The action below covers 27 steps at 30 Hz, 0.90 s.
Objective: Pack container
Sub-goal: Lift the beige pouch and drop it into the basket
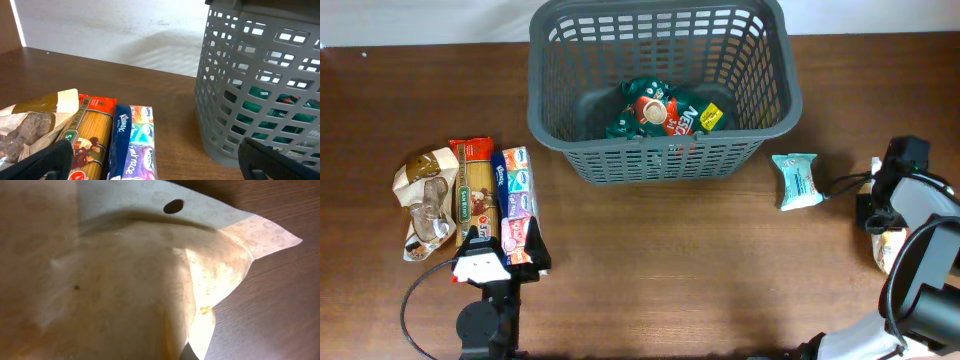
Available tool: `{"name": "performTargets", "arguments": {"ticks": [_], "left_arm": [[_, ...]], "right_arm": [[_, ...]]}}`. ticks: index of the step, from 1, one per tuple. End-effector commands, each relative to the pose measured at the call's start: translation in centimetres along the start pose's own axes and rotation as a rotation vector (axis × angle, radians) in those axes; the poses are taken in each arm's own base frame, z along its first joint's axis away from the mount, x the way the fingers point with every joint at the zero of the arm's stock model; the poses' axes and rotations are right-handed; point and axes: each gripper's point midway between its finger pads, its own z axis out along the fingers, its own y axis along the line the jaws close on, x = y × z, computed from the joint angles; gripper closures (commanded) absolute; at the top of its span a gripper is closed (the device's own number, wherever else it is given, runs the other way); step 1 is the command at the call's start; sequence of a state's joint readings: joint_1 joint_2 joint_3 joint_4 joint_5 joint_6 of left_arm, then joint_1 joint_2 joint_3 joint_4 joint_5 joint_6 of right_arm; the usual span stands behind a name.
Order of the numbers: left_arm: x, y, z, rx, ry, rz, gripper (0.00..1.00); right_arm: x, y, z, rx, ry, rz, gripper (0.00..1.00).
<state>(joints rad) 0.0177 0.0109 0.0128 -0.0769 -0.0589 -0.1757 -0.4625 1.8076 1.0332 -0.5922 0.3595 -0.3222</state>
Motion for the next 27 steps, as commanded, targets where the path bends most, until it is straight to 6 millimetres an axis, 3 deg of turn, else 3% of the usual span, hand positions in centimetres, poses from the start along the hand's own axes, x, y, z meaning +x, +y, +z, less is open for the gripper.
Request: {"name": "performTargets", "arguments": {"ticks": [1,3,6,10,14,15,16,20,23,24,27], "left_arm": [[0.1,0.0,0.0,-0.002,-0.002,0.013,0.01],[0.1,0.0,0.0,-0.002,-0.002,0.013,0.01],[0.1,0.1,0.0,-0.003,-0.002,0.013,0.01],[0.1,0.1,0.0,-0.003,-0.002,0.013,0.01],[0.1,0.1,0.0,-0.003,-0.002,0.013,0.01],[0.1,0.1,0.0,-0.003,-0.002,0.013,0.01],[0.1,0.0,0.0,-0.002,-0.002,0.013,0.01],[0.1,0.0,0.0,-0.002,-0.002,0.013,0.01],[0.1,0.1,0.0,-0.003,-0.002,0.013,0.01],[0.1,0.0,0.0,-0.002,-0.002,0.013,0.01],[0.1,0.1,0.0,-0.003,-0.002,0.013,0.01]], "right_arm": [[-0.7,1.0,0.7,-0.060,-0.002,0.113,0.97],[-2.9,-0.5,-1.1,-0.044,-0.068,0.181,0.96],[-6.3,-3.3,-5.4,-0.024,-0.177,0.290,0.96],[-10.5,-6.8,-15.2,-0.072,-0.347,0.453,0.96],[-13.1,-7.4,-26.6,-0.208,-0.548,0.467,0.96],[-13.7,-6.7,-31.5,-0.268,-0.644,0.434,0.97],[-14.1,-5.9,-34.5,-0.313,-0.707,0.404,0.96],[-14.7,-1.0,-44.5,-0.455,-0.923,0.251,0.96],[-14.5,4.0,-49.1,-0.511,-1.030,0.082,0.97],[-14.4,6.6,-50.6,-0.528,-1.070,-0.010,0.96],[-14.4,12.6,-52.2,-0.545,-1.120,-0.212,0.96]]}}
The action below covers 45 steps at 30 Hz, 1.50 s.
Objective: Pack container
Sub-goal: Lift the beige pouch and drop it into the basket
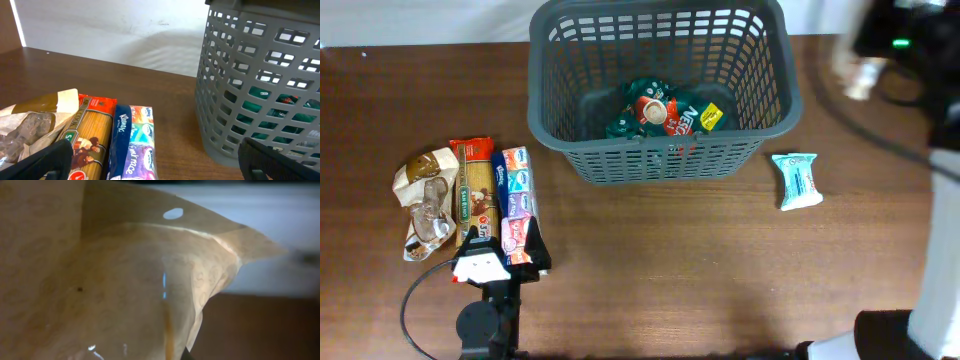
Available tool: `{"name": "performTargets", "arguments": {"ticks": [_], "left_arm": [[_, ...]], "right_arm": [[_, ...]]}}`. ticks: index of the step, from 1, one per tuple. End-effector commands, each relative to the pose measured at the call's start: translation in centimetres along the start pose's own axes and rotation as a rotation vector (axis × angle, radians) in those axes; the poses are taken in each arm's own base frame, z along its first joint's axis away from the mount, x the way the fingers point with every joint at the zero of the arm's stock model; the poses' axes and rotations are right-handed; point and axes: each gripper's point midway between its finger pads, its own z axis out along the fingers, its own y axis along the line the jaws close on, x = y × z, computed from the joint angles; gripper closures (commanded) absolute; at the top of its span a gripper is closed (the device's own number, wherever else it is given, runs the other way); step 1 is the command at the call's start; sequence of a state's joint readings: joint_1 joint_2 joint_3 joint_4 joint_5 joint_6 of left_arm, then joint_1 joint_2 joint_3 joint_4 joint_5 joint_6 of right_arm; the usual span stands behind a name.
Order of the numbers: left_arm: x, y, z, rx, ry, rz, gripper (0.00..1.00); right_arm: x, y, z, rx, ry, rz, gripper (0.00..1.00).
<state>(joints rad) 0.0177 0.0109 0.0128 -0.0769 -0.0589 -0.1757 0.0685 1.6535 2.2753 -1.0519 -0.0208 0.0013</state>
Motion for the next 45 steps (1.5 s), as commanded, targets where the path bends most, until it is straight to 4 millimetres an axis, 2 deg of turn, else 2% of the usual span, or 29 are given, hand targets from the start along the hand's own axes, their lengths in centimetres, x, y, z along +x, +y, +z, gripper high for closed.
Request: {"name": "performTargets", "arguments": {"ticks": [1,4,7,11,16,23,24,25,26,30,32,34,37,38,41,43,44,45], "left_arm": [[0.1,0.0,0.0,-0.002,-0.002,0.013,0.01],[0.1,0.0,0.0,-0.002,-0.002,0.013,0.01],[0.1,0.1,0.0,-0.003,-0.002,0.013,0.01],[0.1,0.1,0.0,-0.003,-0.002,0.013,0.01],[0.1,0.0,0.0,-0.002,-0.002,0.013,0.01],[0.1,0.1,0.0,-0.003,-0.002,0.013,0.01],[0.1,0.0,0.0,-0.002,-0.002,0.013,0.01],[0.1,0.0,0.0,-0.002,-0.002,0.013,0.01],[0.1,0.1,0.0,-0.003,-0.002,0.013,0.01],[0.1,0.1,0.0,-0.003,-0.002,0.013,0.01],[0.1,0.1,0.0,-0.003,-0.002,0.013,0.01],[0.1,0.1,0.0,-0.003,-0.002,0.013,0.01],[0.1,0.0,0.0,-0.002,-0.002,0.013,0.01],[0.1,0.0,0.0,-0.002,-0.002,0.013,0.01],[0.1,0.0,0.0,-0.002,-0.002,0.013,0.01],[0.1,0.1,0.0,-0.003,-0.002,0.013,0.01],[0.1,0.1,0.0,-0.003,-0.002,0.013,0.01],[0.1,0.1,0.0,-0.003,-0.002,0.013,0.01]], "right_arm": [[1.0,7.4,3.1,-0.154,0.020,-0.237,0.96],[3.3,10.3,6.3,-0.177,0.082,-0.362,0.96],[6.5,13.4,10.7,-0.226,0.162,-0.396,0.96],[11.3,15.9,15.4,-0.263,0.276,-0.429,0.96],[15.4,17.0,18.3,-0.281,0.372,-0.451,0.96],[18.0,17.1,19.9,-0.283,0.437,-0.458,0.96],[18.1,17.1,20.0,-0.282,0.442,-0.455,0.81],[18.6,17.1,20.2,-0.283,0.453,-0.457,0.51],[18.8,17.1,20.3,-0.284,0.460,-0.458,0.32],[18.2,16.8,19.9,-0.269,0.449,-0.460,0.24],[16.8,15.6,19.1,-0.201,0.426,-0.472,0.22],[14.6,13.2,17.7,-0.092,0.393,-0.483,0.20],[10.7,9.1,14.5,0.028,0.329,-0.455,0.18],[9.0,6.9,12.9,0.061,0.295,-0.418,0.18],[5.6,1.0,9.3,0.160,0.219,-0.299,0.17],[4.6,-3.5,6.9,0.242,0.192,-0.217,0.17],[4.6,-6.7,5.4,0.295,0.188,-0.170,0.17],[5.0,-8.9,4.6,0.327,0.190,-0.140,0.17]]}}
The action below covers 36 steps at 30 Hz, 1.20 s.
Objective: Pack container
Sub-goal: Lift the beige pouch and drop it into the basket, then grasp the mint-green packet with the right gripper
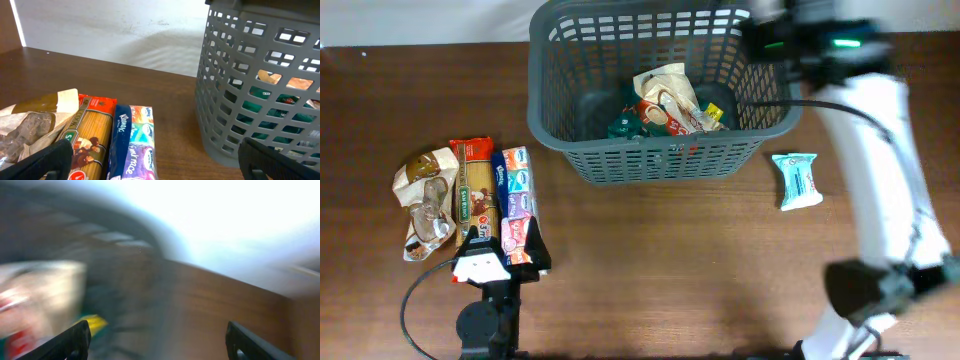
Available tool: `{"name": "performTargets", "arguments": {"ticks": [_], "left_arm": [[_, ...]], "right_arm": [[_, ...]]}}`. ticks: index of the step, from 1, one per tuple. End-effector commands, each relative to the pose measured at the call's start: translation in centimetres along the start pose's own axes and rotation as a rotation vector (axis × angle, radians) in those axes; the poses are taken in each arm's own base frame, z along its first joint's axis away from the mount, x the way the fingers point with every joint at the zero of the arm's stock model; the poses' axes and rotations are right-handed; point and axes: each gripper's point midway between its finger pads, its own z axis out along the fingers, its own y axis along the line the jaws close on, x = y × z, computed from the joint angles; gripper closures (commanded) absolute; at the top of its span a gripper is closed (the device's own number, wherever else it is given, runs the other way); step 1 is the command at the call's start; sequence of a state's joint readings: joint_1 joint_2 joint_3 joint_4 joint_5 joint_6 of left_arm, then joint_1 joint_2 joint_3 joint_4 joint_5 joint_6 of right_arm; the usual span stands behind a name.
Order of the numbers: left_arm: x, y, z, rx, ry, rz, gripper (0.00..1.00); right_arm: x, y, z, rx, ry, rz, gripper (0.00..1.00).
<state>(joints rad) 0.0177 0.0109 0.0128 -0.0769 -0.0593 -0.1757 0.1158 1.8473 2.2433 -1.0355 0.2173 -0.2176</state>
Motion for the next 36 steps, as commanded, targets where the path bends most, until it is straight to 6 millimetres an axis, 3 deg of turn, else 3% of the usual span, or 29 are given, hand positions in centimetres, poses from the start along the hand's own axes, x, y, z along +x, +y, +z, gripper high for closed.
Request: {"name": "performTargets", "arguments": {"ticks": [1,2,4,7,9,12,13,18,22,30,34,36], "left_arm": [[0.1,0.0,0.0,-0.002,-0.002,0.013,0.01],[0.1,0.0,0.0,-0.002,-0.002,0.013,0.01],[0.1,0.0,0.0,-0.002,-0.002,0.013,0.01],[0.1,0.0,0.0,-0.002,-0.002,0.013,0.01],[0.1,0.0,0.0,-0.002,-0.002,0.013,0.01],[0.1,0.0,0.0,-0.002,-0.002,0.013,0.01],[0.1,0.0,0.0,-0.002,-0.002,0.013,0.01],[0.1,0.0,0.0,-0.002,-0.002,0.013,0.01],[0.1,0.0,0.0,-0.002,-0.002,0.013,0.01],[0.1,0.0,0.0,-0.002,-0.002,0.013,0.01],[0.1,0.0,0.0,-0.002,-0.002,0.013,0.01],[0.1,0.0,0.0,-0.002,-0.002,0.013,0.01]], "right_arm": [[3.2,-9.4,-3.6,0.163,0.006,0.170,0.17],[5.3,-11.9,-3.5,0.189,0.026,0.223,0.16],[9.4,-14.6,-2.8,0.200,0.070,0.331,0.16],[16.4,-15.5,-0.5,0.141,0.188,0.493,0.18],[20.7,-14.0,1.5,0.077,0.286,0.588,0.23],[24.7,-10.3,3.9,-0.030,0.397,0.620,0.24],[26.9,-7.2,5.9,-0.082,0.460,0.590,0.23],[29.1,-2.7,8.7,-0.168,0.523,0.484,0.15],[31.0,0.0,10.4,-0.230,0.598,0.414,0.14],[35.3,2.2,12.7,-0.274,0.736,0.419,0.16],[36.4,3.3,13.2,-0.309,0.772,0.431,0.22],[36.5,3.5,13.3,-0.312,0.777,0.428,0.32]]}}
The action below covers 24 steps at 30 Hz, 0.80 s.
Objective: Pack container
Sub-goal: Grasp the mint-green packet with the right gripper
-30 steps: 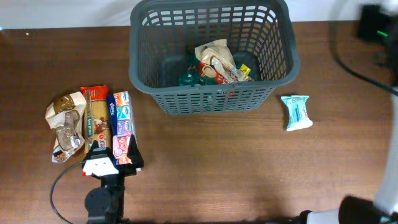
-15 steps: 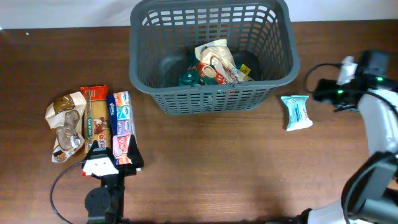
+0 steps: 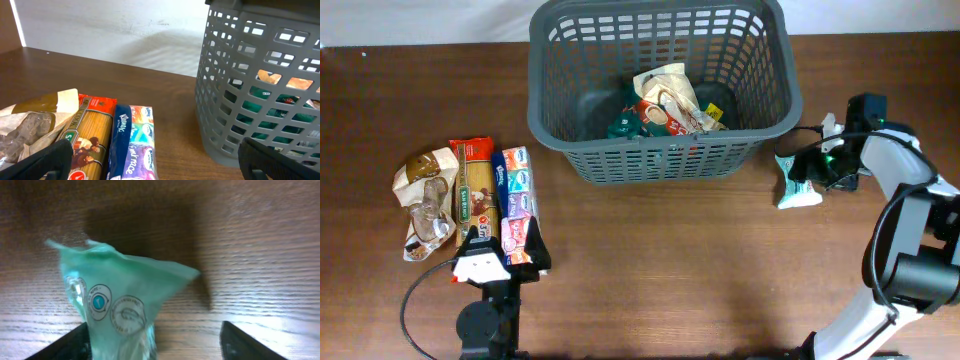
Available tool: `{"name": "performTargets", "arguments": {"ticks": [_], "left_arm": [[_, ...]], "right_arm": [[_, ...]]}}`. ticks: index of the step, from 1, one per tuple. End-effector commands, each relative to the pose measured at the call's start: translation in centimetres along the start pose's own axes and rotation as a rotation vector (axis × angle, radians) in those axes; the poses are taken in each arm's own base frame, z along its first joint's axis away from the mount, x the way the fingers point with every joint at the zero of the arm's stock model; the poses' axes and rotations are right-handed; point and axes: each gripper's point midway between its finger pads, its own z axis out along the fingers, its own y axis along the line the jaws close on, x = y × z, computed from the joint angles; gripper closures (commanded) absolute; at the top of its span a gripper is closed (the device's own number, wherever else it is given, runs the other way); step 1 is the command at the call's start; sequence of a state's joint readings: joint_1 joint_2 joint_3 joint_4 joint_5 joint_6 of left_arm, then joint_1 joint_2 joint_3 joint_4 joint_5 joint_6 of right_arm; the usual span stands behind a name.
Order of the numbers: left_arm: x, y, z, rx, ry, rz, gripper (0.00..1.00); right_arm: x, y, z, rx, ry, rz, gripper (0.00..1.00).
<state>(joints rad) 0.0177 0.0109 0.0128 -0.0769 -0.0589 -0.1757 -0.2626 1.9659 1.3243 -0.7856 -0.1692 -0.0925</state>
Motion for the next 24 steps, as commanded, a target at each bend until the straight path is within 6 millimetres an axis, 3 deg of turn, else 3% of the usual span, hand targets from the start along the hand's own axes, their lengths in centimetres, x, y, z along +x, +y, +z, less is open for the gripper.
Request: {"name": "performTargets", "arguments": {"ticks": [1,4,5,9,12,15,19,22,24], "left_arm": [[0.1,0.1,0.0,-0.003,-0.002,0.013,0.01],[0.1,0.1,0.0,-0.003,-0.002,0.013,0.01],[0.1,0.1,0.0,-0.003,-0.002,0.013,0.01],[0.1,0.1,0.0,-0.003,-0.002,0.013,0.01],[0.1,0.1,0.0,-0.003,-0.002,0.013,0.01],[0.1,0.0,0.0,-0.002,-0.002,0.013,0.01],[0.1,0.1,0.0,-0.003,-0.002,0.013,0.01],[0.1,0.1,0.0,-0.003,-0.002,0.013,0.01],[0.1,0.0,0.0,-0.002,-0.002,0.013,0.01]], "right_arm": [[0.6,0.4,0.9,-0.015,0.029,-0.010,0.43],[0.5,0.4,1.0,-0.015,0.025,-0.009,0.90],[0.5,0.4,1.0,-0.015,0.025,-0.009,0.96],[0.2,0.3,0.7,-0.014,0.016,-0.005,0.97],[-1.4,-0.6,-1.2,0.006,-0.023,0.020,0.96],[-4.1,-2.3,-5.4,0.047,-0.104,0.114,0.97],[-8.3,-3.2,-14.3,0.052,-0.270,0.182,0.96],[-10.7,-1.5,-21.9,0.004,-0.411,0.148,0.96],[-11.7,0.9,-26.5,-0.045,-0.501,0.099,0.96]]}}
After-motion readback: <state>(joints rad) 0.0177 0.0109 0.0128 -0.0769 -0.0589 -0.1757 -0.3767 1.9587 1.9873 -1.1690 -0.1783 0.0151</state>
